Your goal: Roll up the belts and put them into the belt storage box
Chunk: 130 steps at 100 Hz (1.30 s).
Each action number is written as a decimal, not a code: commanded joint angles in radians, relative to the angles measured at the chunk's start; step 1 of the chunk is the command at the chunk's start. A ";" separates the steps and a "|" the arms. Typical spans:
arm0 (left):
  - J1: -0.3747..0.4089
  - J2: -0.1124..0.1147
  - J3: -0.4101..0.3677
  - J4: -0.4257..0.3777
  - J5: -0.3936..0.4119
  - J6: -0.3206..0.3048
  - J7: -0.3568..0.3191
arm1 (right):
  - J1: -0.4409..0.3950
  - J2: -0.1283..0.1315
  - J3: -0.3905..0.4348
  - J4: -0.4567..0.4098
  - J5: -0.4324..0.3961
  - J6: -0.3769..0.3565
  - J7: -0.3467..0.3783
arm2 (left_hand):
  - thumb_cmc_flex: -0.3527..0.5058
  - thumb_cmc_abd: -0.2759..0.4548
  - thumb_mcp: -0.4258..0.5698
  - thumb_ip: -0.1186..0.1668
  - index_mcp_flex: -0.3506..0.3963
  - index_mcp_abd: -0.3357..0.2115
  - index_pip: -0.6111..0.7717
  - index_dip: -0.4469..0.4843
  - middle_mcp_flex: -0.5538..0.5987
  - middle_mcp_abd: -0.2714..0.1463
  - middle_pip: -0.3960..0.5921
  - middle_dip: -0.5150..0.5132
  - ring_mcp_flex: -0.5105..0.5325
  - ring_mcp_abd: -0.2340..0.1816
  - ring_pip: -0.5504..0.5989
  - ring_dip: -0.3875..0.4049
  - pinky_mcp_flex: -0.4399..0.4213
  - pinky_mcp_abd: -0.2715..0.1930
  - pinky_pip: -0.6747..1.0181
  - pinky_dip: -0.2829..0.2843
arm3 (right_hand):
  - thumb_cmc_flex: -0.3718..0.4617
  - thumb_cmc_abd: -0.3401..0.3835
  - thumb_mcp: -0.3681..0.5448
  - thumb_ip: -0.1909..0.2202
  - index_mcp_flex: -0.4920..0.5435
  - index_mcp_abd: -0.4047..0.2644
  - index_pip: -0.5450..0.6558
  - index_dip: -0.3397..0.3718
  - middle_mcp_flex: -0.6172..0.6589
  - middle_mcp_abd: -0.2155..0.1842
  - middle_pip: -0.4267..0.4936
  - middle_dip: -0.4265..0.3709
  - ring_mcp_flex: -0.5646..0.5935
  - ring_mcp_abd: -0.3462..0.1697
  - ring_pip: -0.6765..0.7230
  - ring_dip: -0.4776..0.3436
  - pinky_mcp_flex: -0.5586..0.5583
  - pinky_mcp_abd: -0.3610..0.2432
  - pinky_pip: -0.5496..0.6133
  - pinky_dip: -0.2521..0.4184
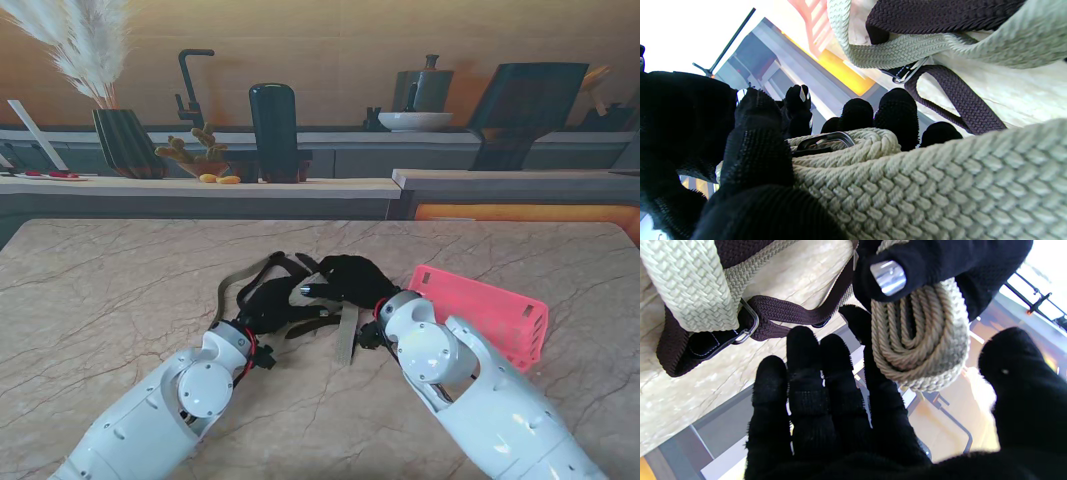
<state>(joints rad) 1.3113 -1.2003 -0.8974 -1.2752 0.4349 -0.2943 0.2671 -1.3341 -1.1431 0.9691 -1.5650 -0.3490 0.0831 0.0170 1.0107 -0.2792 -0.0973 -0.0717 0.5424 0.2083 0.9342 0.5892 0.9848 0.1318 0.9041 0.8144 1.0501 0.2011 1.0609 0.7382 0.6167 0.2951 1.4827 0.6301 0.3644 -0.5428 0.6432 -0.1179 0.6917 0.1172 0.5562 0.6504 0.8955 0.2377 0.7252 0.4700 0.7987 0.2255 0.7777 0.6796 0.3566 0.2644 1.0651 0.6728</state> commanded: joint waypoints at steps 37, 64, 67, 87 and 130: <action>0.012 -0.007 -0.008 -0.027 0.000 -0.011 0.008 | 0.065 -0.023 -0.099 0.073 0.011 0.016 0.010 | 0.245 0.213 0.073 0.007 0.003 -0.122 0.000 0.008 0.107 -0.107 0.082 0.052 0.073 -0.058 0.113 0.022 0.008 0.025 0.054 0.015 | 0.156 -0.118 0.248 -0.042 0.126 -0.109 0.100 -0.087 0.166 -0.047 -0.004 -0.031 0.101 -0.025 0.002 -0.019 0.040 0.009 0.015 -0.015; 0.015 -0.008 -0.010 -0.029 0.002 -0.012 0.015 | 0.082 -0.020 -0.120 0.098 0.009 0.020 0.031 | 0.245 0.221 0.070 0.004 -0.006 -0.125 0.007 0.013 0.103 -0.111 0.082 0.054 0.069 -0.061 0.109 0.018 0.007 0.023 0.052 0.013 | 0.121 -0.131 0.086 0.011 0.013 -0.064 0.004 -0.062 0.032 -0.026 -0.054 -0.038 0.042 -0.027 -0.061 -0.038 0.021 -0.007 -0.005 -0.028; 0.015 -0.008 -0.010 -0.029 0.001 -0.013 0.016 | 0.082 -0.020 -0.120 0.099 0.009 0.020 0.034 | 0.245 0.221 0.070 0.004 -0.006 -0.126 0.007 0.013 0.104 -0.112 0.082 0.055 0.069 -0.061 0.108 0.017 0.007 0.023 0.052 0.013 | 0.121 -0.121 0.048 0.014 0.011 -0.057 -0.005 -0.059 0.029 -0.025 -0.054 -0.040 0.040 -0.027 -0.063 -0.039 0.018 -0.007 -0.008 -0.027; 0.016 -0.008 -0.012 -0.031 0.006 -0.013 0.018 | 0.084 -0.010 -0.122 0.104 0.003 0.018 0.065 | 0.246 0.221 0.069 0.004 -0.007 -0.129 0.009 0.013 0.102 -0.113 0.081 0.056 0.067 -0.061 0.106 0.016 0.004 0.019 0.046 0.011 | -0.043 -0.074 -0.044 0.036 -0.146 0.013 -0.155 -0.060 -0.182 0.036 -0.119 -0.068 -0.116 0.008 -0.198 -0.088 -0.039 0.005 -0.068 -0.011; 0.012 -0.004 -0.010 -0.028 0.017 -0.015 0.010 | 0.070 -0.036 -0.108 0.118 0.034 -0.012 -0.022 | 0.244 0.218 0.069 0.006 -0.001 -0.132 0.008 0.013 0.104 -0.113 0.079 0.057 0.066 -0.060 0.103 0.012 0.003 0.018 0.045 0.010 | 0.049 -0.042 0.097 0.012 -0.016 -0.076 -0.042 -0.014 -0.009 -0.023 -0.074 -0.054 -0.004 -0.020 -0.146 -0.067 -0.007 0.010 -0.051 0.004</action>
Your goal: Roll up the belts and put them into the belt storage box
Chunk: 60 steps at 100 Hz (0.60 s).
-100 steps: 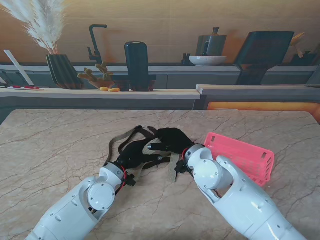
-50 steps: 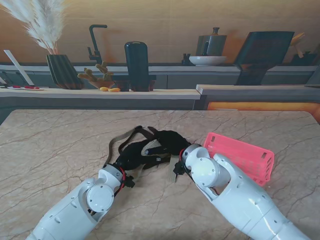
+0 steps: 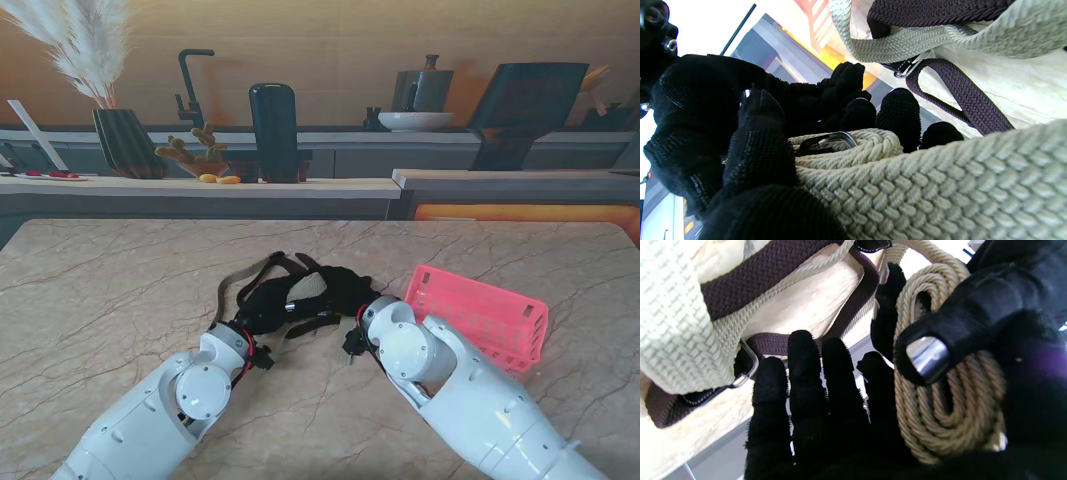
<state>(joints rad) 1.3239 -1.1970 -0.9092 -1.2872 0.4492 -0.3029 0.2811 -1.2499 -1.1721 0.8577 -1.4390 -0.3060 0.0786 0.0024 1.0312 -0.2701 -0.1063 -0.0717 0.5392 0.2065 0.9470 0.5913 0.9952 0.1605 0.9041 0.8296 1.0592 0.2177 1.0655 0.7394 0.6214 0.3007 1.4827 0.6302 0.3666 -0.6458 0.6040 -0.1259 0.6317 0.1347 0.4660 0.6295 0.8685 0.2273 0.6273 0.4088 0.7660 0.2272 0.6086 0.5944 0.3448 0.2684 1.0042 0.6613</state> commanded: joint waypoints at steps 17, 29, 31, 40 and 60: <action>-0.002 -0.007 0.004 -0.016 0.002 -0.003 -0.006 | -0.037 -0.004 0.033 -0.035 -0.012 -0.011 -0.014 | 0.223 0.207 0.078 0.006 0.005 -0.132 -0.004 0.012 0.096 -0.140 0.080 0.043 0.057 -0.077 0.099 0.011 -0.001 0.012 0.045 0.009 | 0.019 0.072 0.108 0.030 0.032 -0.089 0.058 0.004 0.001 -0.004 0.032 0.012 0.012 -0.021 0.041 0.028 -0.006 0.009 0.010 0.012; -0.004 -0.006 0.007 -0.014 0.007 -0.004 -0.008 | -0.047 -0.001 0.047 -0.047 -0.017 -0.019 -0.017 | 0.222 0.206 0.078 0.006 0.006 -0.132 -0.005 0.013 0.094 -0.140 0.079 0.043 0.057 -0.077 0.099 0.011 -0.001 0.012 0.045 0.009 | 0.013 0.075 0.102 0.045 0.015 -0.086 0.054 0.001 -0.023 -0.001 0.033 0.014 -0.006 -0.023 0.048 0.033 -0.017 0.010 0.004 0.010; -0.005 -0.006 0.007 -0.013 0.007 -0.004 -0.008 | -0.049 -0.001 0.049 -0.049 -0.018 -0.020 -0.018 | 0.221 0.207 0.078 0.006 0.005 -0.133 -0.005 0.013 0.095 -0.140 0.079 0.043 0.057 -0.077 0.099 0.011 -0.001 0.012 0.045 0.009 | 0.014 0.076 0.104 0.048 0.014 -0.086 0.054 0.001 -0.026 0.000 0.033 0.015 -0.008 -0.024 0.049 0.033 -0.018 0.010 0.004 0.010; -0.007 -0.006 0.009 -0.012 0.007 -0.004 -0.010 | -0.054 0.000 0.056 -0.055 -0.024 -0.023 -0.021 | 0.222 0.206 0.079 0.006 0.006 -0.133 -0.005 0.013 0.095 -0.139 0.079 0.044 0.057 -0.077 0.099 0.010 -0.001 0.012 0.045 0.009 | 0.018 0.075 0.127 0.064 0.011 -0.088 0.057 0.001 -0.032 0.002 0.039 0.018 -0.013 -0.026 0.055 0.037 -0.019 0.011 0.002 0.011; -0.009 -0.005 0.009 -0.010 0.011 0.000 -0.011 | -0.064 0.002 0.071 -0.064 -0.042 -0.024 -0.030 | 0.222 0.206 0.079 0.006 0.006 -0.134 -0.006 0.015 0.095 -0.140 0.079 0.045 0.056 -0.078 0.099 0.010 -0.002 0.012 0.043 0.009 | 0.008 0.072 0.152 0.066 -0.031 -0.098 0.062 0.008 -0.074 -0.001 0.049 0.026 -0.032 -0.033 0.064 0.043 -0.028 0.007 -0.007 0.011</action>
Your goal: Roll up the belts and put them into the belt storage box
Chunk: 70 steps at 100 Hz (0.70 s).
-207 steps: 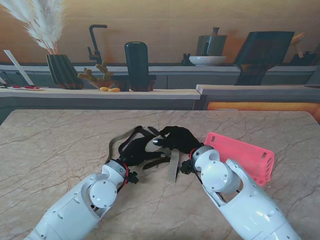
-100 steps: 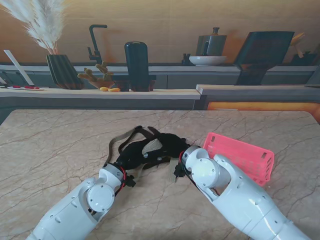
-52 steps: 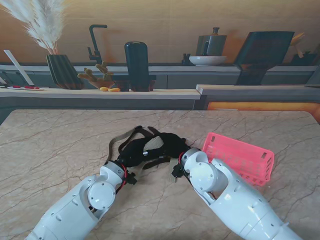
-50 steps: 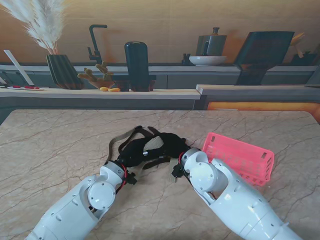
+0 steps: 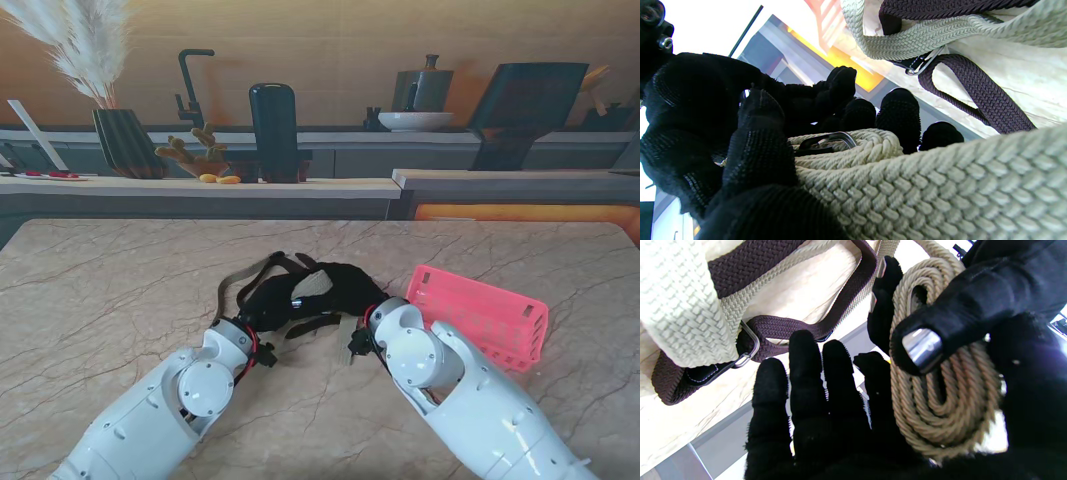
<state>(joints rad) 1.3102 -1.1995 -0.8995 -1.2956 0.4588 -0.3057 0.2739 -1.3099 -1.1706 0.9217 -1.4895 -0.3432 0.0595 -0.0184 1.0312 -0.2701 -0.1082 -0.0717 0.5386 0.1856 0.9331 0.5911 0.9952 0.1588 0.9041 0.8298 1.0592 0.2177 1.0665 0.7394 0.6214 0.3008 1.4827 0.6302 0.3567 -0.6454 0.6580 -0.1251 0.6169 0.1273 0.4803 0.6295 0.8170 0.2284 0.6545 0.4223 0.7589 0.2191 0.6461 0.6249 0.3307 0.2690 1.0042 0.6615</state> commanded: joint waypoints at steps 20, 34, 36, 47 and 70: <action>0.001 -0.001 0.002 0.003 0.009 0.006 -0.005 | -0.021 0.000 0.028 -0.030 -0.028 -0.009 -0.037 | 0.221 0.207 0.081 0.006 0.007 -0.113 0.008 0.015 0.096 -0.139 0.079 0.046 0.057 -0.079 0.099 0.010 -0.002 0.012 0.043 0.008 | -0.016 0.077 0.027 0.057 -0.077 -0.084 0.036 0.008 -0.081 0.004 0.025 0.021 -0.058 -0.026 0.028 0.016 -0.034 0.008 -0.024 0.012; 0.000 -0.001 0.003 0.003 0.009 0.007 -0.004 | -0.032 0.000 0.039 -0.042 -0.031 -0.011 -0.044 | 0.221 0.205 0.081 0.006 0.008 -0.116 0.008 0.016 0.097 -0.141 0.080 0.046 0.057 -0.081 0.099 0.010 -0.002 0.012 0.043 0.008 | -0.001 0.074 0.024 0.066 -0.060 -0.090 0.043 0.010 -0.068 0.004 0.031 0.023 -0.049 -0.027 0.031 0.017 -0.033 0.009 -0.025 0.014; 0.000 -0.001 0.003 0.004 0.009 0.007 -0.004 | -0.032 0.000 0.040 -0.043 -0.030 -0.011 -0.044 | 0.221 0.206 0.081 0.006 0.008 -0.115 0.008 0.016 0.097 -0.141 0.080 0.046 0.058 -0.081 0.099 0.010 -0.002 0.012 0.043 0.008 | 0.006 0.075 0.028 0.067 -0.051 -0.096 0.047 0.011 -0.062 0.001 0.032 0.023 -0.046 -0.027 0.032 0.017 -0.032 0.009 -0.025 0.015; -0.002 -0.001 0.005 0.005 0.007 0.007 -0.006 | -0.033 0.000 0.041 -0.046 -0.021 -0.010 -0.041 | 0.220 0.205 0.081 0.006 0.008 -0.115 0.007 0.015 0.096 -0.138 0.079 0.046 0.058 -0.081 0.099 0.009 -0.002 0.012 0.043 0.008 | 0.043 0.074 0.130 0.056 0.033 -0.136 0.087 0.013 0.013 -0.015 0.020 0.014 -0.012 -0.029 0.032 0.013 -0.022 0.017 -0.031 0.017; 0.000 -0.003 0.005 0.004 0.005 0.004 -0.003 | -0.016 0.003 0.023 -0.041 0.013 0.002 0.000 | 0.221 0.207 0.082 0.007 0.005 -0.114 0.005 0.014 0.094 -0.140 0.077 0.046 0.055 -0.080 0.097 0.008 -0.002 0.012 0.043 0.008 | 0.130 0.061 0.207 -0.007 0.145 -0.164 0.158 -0.056 0.136 -0.029 -0.004 0.004 0.055 -0.030 0.036 0.013 0.001 0.029 -0.033 0.014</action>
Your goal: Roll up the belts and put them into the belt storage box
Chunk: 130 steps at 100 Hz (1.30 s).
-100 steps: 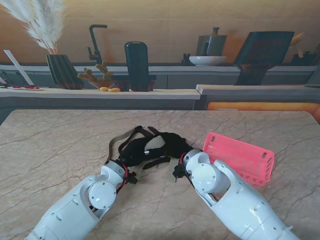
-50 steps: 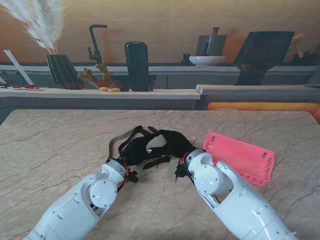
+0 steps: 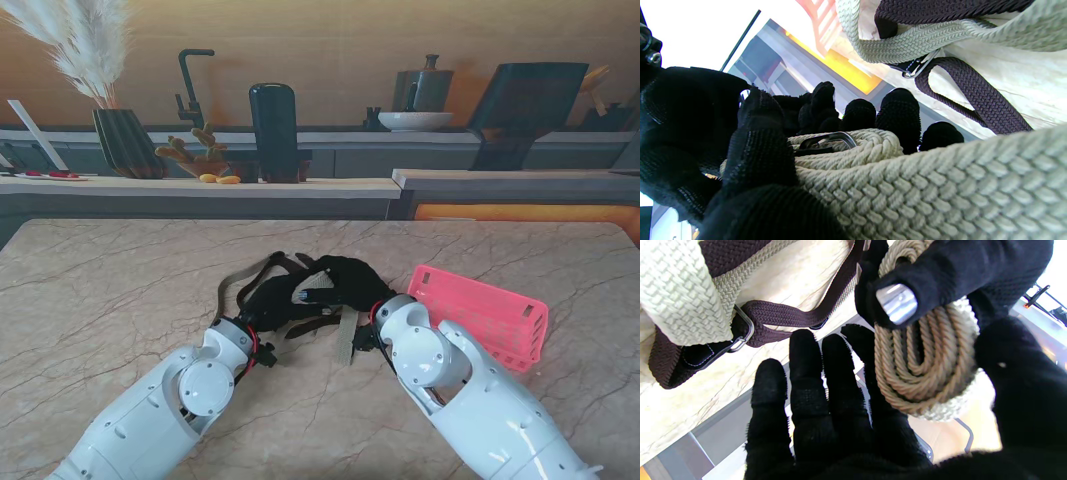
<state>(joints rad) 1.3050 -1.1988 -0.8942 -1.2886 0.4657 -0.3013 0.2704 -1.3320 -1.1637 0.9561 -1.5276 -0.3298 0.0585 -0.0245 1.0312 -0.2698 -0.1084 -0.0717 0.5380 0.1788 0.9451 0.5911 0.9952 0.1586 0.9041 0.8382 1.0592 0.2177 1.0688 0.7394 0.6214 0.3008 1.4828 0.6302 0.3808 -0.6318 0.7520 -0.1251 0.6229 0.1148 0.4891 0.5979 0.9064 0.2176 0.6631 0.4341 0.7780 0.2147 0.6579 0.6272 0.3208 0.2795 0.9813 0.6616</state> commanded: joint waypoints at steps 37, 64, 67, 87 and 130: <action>0.013 -0.012 -0.008 -0.002 -0.019 -0.016 0.025 | 0.009 -0.006 -0.013 -0.010 -0.006 0.014 -0.001 | 0.074 0.081 0.218 0.021 0.008 -0.110 -0.036 -0.062 0.100 -0.141 0.047 -0.017 0.060 -0.071 0.058 -0.011 0.006 -0.008 0.033 -0.013 | 0.411 0.031 0.206 -0.100 0.256 -0.191 0.506 -0.274 0.292 -0.038 0.011 -0.018 0.253 -0.042 0.095 0.009 0.143 -0.010 0.075 -0.022; 0.013 -0.020 -0.016 0.020 0.019 -0.060 0.091 | -0.043 -0.016 0.073 -0.078 0.119 0.087 -0.002 | -0.452 -0.141 0.633 0.001 -0.172 -0.092 -0.391 -0.117 -0.249 -0.096 -0.336 -0.240 -0.223 -0.053 -0.268 -0.030 -0.218 -0.048 -0.263 -0.076 | 0.412 0.028 0.225 -0.106 0.253 -0.211 0.517 -0.233 0.297 -0.042 0.024 0.002 0.273 -0.054 0.109 0.009 0.186 -0.046 0.121 -0.042; 0.014 -0.020 -0.017 0.020 0.022 -0.061 0.096 | -0.050 -0.015 0.084 -0.088 0.135 0.096 0.004 | -0.457 -0.142 0.630 0.001 -0.193 -0.096 -0.410 -0.125 -0.292 -0.090 -0.377 -0.268 -0.270 -0.047 -0.321 -0.041 -0.256 -0.041 -0.307 -0.085 | 0.411 0.029 0.224 -0.106 0.252 -0.209 0.516 -0.232 0.298 -0.043 0.024 0.001 0.275 -0.054 0.109 0.009 0.188 -0.048 0.124 -0.043; 0.015 -0.020 -0.023 0.024 0.053 -0.071 0.127 | -0.092 -0.016 0.155 -0.140 0.258 0.170 0.042 | -0.449 -0.149 0.632 0.006 -0.249 -0.116 -0.456 -0.138 -0.444 -0.076 -0.497 -0.355 -0.430 -0.056 -0.505 -0.098 -0.350 -0.033 -0.432 -0.092 | 0.413 0.027 0.227 -0.105 0.254 -0.203 0.514 -0.228 0.299 -0.038 0.024 0.003 0.279 -0.052 0.112 0.009 0.198 -0.056 0.137 -0.048; 0.011 -0.025 -0.018 0.042 0.099 -0.110 0.190 | -0.171 -0.032 0.276 -0.211 0.555 0.282 0.074 | -0.509 -0.174 0.683 -0.001 -0.358 -0.138 -0.498 -0.176 -0.582 -0.078 -0.554 -0.419 -0.565 -0.083 -0.642 -0.167 -0.408 -0.078 -0.569 -0.112 | 0.414 0.028 0.235 -0.106 0.256 -0.197 0.509 -0.225 0.298 -0.030 0.032 0.009 0.281 -0.048 0.127 0.014 0.211 -0.066 0.158 -0.055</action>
<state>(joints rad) 1.3128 -1.2183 -0.9111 -1.2484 0.5681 -0.4068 0.4583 -1.4889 -1.1904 1.2253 -1.7229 0.2234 0.3354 0.0412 0.5520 -0.4333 0.5375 -0.0737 0.2194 0.0732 0.4825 0.4266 0.4525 0.0915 0.3796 0.4328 0.5245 0.1673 0.4414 0.5896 0.2341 0.2589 0.9360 0.5333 0.6498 -0.6961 0.7890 -0.2769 0.7280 -0.0098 0.6724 0.3083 1.1773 0.2241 0.6517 0.4241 1.0255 0.2326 0.7567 0.6277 0.5116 0.2603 1.0793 0.6166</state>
